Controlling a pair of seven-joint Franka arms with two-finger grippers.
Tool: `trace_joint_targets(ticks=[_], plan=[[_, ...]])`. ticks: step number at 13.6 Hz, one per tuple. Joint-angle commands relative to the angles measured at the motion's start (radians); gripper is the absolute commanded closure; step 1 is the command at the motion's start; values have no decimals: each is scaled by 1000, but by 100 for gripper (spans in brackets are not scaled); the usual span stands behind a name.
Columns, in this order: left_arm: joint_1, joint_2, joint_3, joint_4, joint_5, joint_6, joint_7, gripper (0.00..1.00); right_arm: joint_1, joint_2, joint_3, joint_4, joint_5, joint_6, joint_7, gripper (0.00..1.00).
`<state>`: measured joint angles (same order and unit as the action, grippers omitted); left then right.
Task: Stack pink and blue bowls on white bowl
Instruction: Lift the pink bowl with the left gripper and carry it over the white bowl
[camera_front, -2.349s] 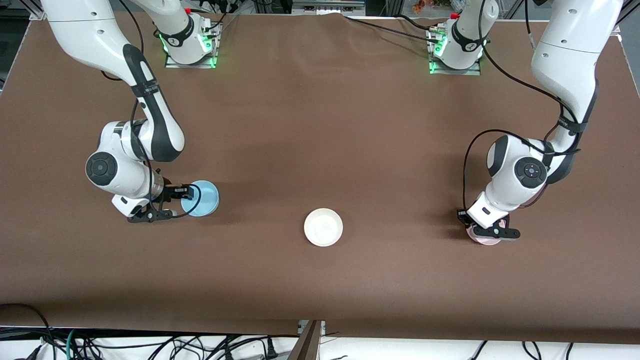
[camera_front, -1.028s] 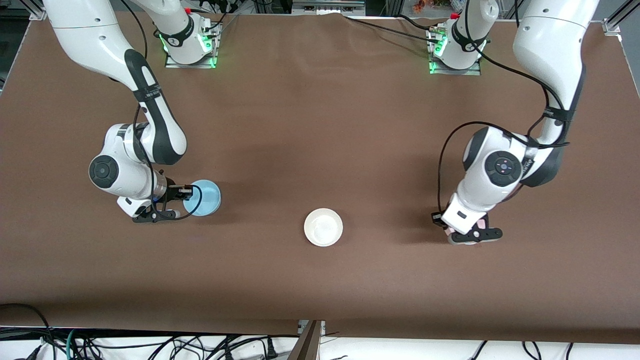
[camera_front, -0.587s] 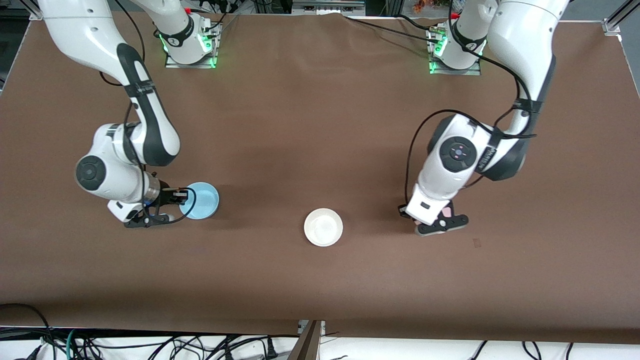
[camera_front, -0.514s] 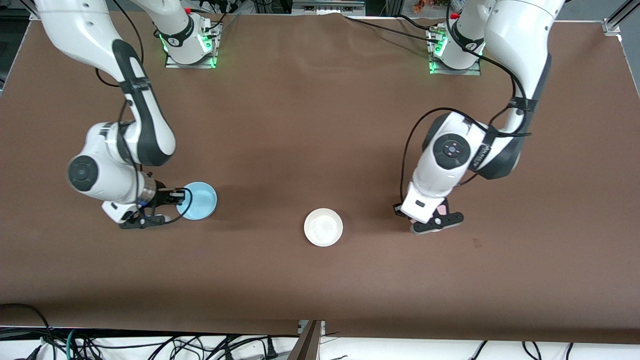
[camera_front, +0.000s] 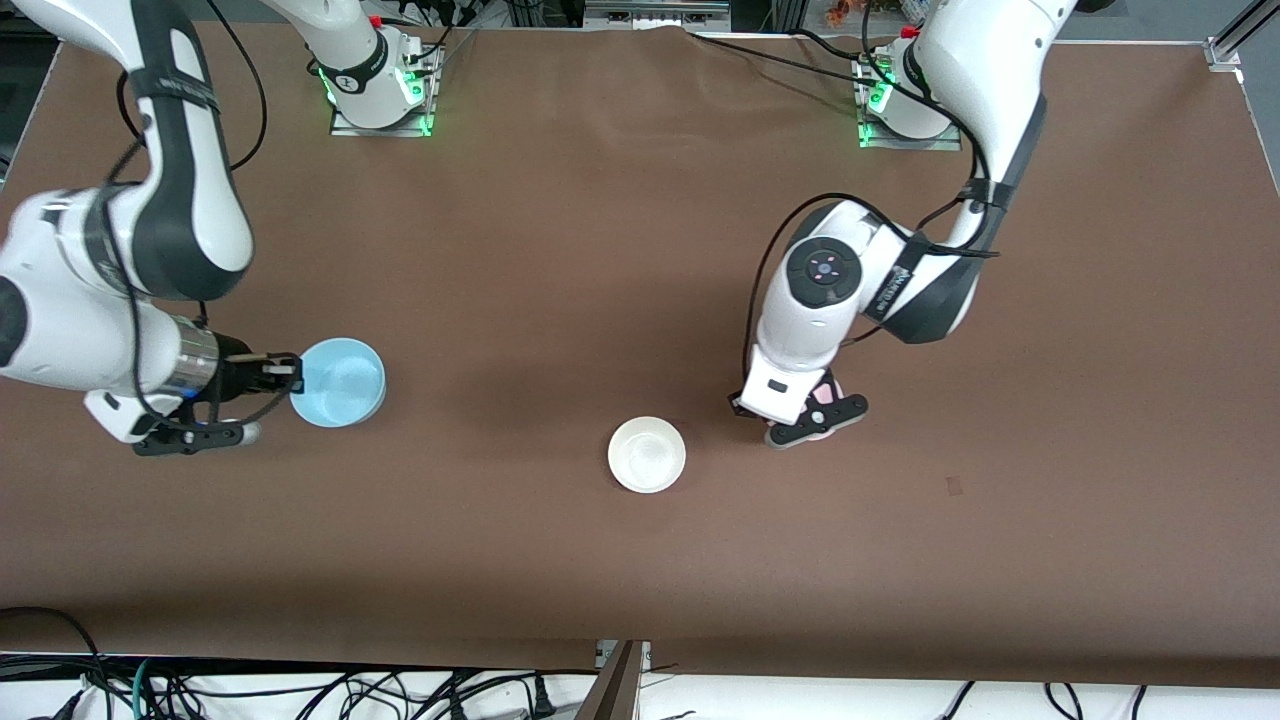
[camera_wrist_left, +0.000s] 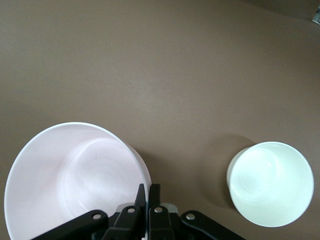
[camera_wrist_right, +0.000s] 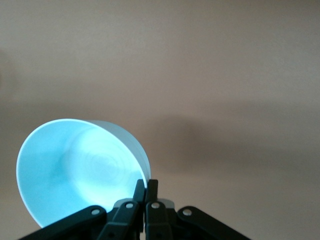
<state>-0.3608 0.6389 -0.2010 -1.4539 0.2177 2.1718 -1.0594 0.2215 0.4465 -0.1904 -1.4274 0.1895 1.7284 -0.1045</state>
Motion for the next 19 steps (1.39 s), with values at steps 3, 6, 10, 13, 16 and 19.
trace_joint_targets(ticks=[3,6,10,13,16,19], plan=[[-95,149,23,246,17,-75,-169,100,-7,-20,-37,146,5,-194,-14,100],[-156,231,52,378,15,-76,-287,100,-7,-17,-35,156,8,-191,-15,100],[-225,312,120,507,9,-75,-402,100,-7,-17,-35,156,5,-194,-15,100],[-228,360,118,579,9,-64,-493,100,-13,-15,-35,154,5,-196,-20,100],[-244,377,120,607,9,-49,-540,100,-16,-15,-35,154,4,-196,-23,100],[-259,389,138,607,9,22,-649,100,-24,-15,-35,154,4,-196,-23,100]])
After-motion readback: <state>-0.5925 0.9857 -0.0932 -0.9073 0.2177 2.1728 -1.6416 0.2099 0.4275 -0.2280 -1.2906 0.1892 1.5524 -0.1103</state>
